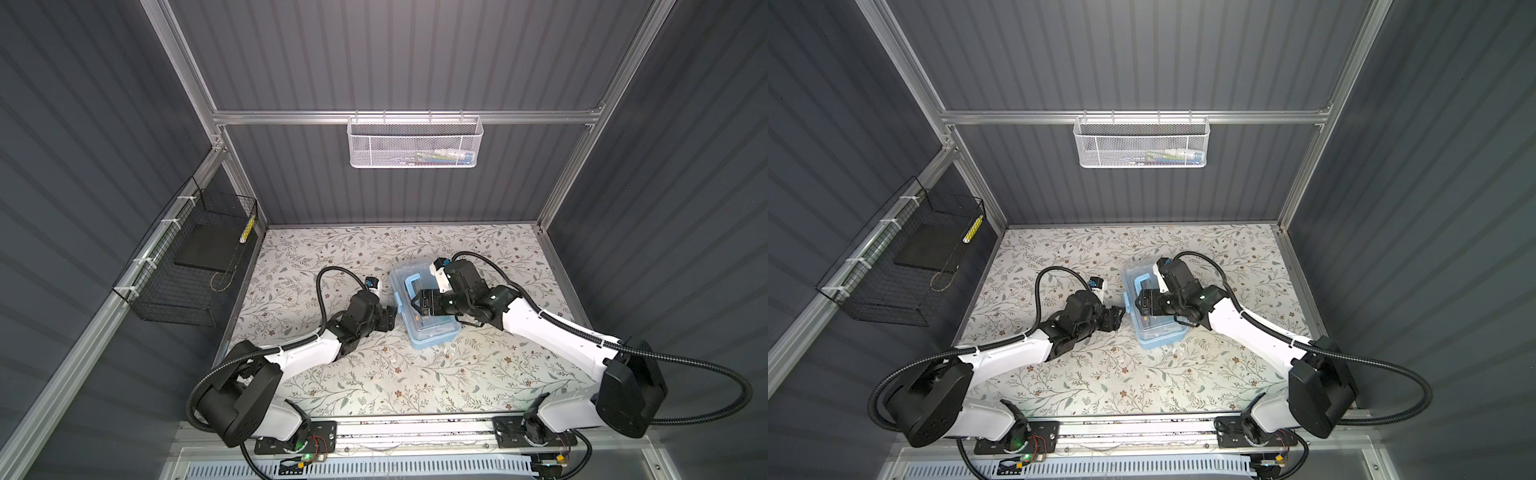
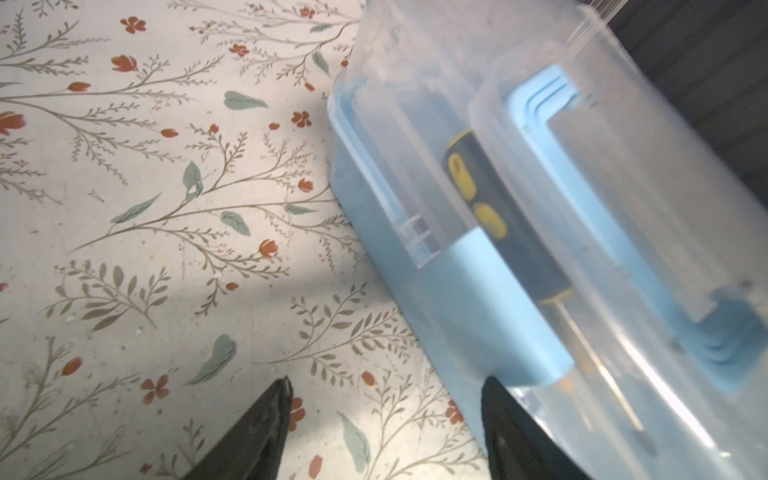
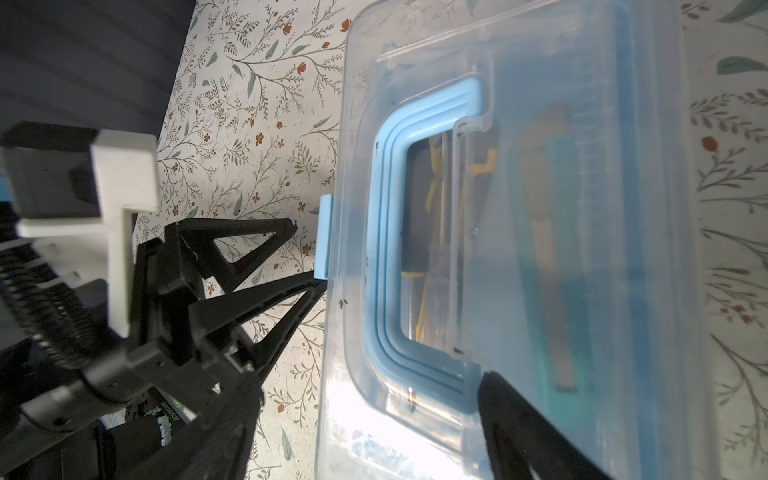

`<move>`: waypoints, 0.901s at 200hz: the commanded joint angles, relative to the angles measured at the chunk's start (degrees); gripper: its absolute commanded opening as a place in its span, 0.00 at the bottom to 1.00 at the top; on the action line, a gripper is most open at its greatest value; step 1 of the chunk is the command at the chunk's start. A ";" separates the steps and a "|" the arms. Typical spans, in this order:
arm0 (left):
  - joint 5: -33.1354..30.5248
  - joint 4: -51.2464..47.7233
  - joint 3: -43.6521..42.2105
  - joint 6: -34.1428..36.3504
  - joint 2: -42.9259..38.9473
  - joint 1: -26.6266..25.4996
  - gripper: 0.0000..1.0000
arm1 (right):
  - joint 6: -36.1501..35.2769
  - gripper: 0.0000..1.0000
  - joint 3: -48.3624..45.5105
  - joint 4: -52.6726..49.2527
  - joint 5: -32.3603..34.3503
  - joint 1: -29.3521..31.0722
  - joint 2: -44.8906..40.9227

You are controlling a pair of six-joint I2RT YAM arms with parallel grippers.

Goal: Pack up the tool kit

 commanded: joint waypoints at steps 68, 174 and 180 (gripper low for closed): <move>8.83 13.28 -4.12 -6.16 3.63 0.42 0.73 | 0.38 0.84 -2.41 0.53 -0.96 -0.15 -1.37; 4.85 -0.35 -2.90 1.49 3.88 0.81 0.65 | -0.08 0.84 -2.86 0.27 -0.64 -0.16 -2.00; 4.43 -0.52 -3.20 1.84 4.04 0.83 0.68 | -0.10 0.84 -2.71 0.19 -0.71 -0.11 -2.00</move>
